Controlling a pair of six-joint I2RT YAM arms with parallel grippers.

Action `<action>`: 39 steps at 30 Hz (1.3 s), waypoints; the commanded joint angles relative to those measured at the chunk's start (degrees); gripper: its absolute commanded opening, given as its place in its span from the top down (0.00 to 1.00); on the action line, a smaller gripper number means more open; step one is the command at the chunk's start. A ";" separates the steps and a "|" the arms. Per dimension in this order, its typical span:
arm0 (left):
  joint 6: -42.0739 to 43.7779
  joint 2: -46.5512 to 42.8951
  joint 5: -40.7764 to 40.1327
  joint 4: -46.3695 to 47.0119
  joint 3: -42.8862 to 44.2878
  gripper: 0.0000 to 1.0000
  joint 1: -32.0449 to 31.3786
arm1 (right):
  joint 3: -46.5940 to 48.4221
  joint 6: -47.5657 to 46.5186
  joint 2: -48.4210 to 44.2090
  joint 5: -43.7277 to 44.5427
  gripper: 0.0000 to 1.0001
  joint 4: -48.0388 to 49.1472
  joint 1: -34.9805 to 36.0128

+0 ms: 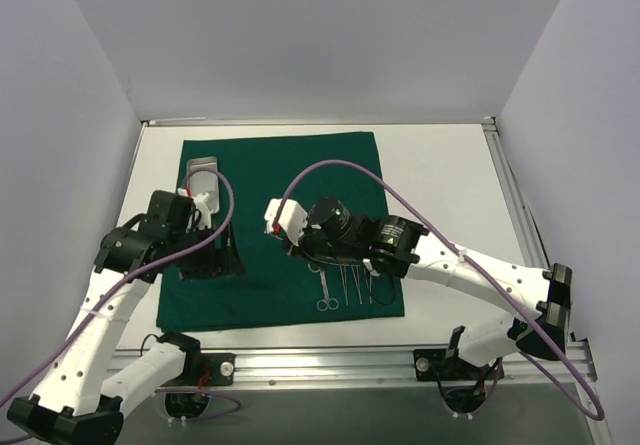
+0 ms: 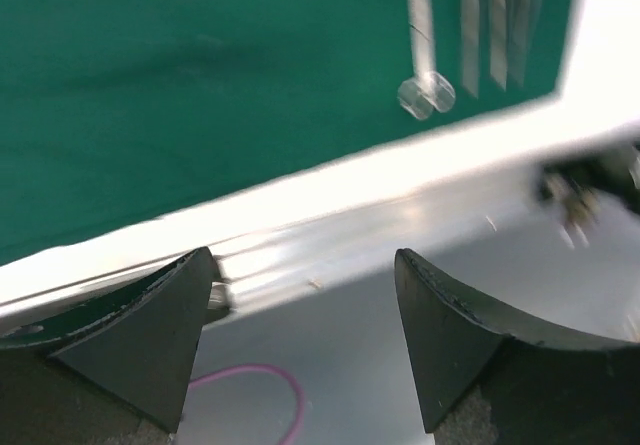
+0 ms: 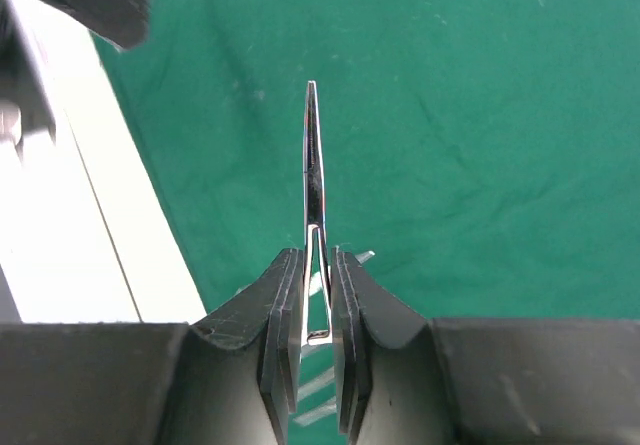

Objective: Open and lay out the surgical kit
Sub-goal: Place the medical item in the surgical kit.

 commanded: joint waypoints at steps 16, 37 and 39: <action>-12.92 0.87 -33.61 -9.04 13.60 0.12 0.61 | 13.26 65.05 21.26 19.84 1.00 -10.13 -3.20; -15.21 -4.41 -27.63 -8.52 6.75 0.12 0.61 | 5.07 75.01 30.40 12.71 1.00 -11.97 -2.06; -15.12 -4.50 -27.37 -8.51 6.48 0.12 0.61 | 5.16 74.84 31.19 12.53 1.00 -11.70 -2.06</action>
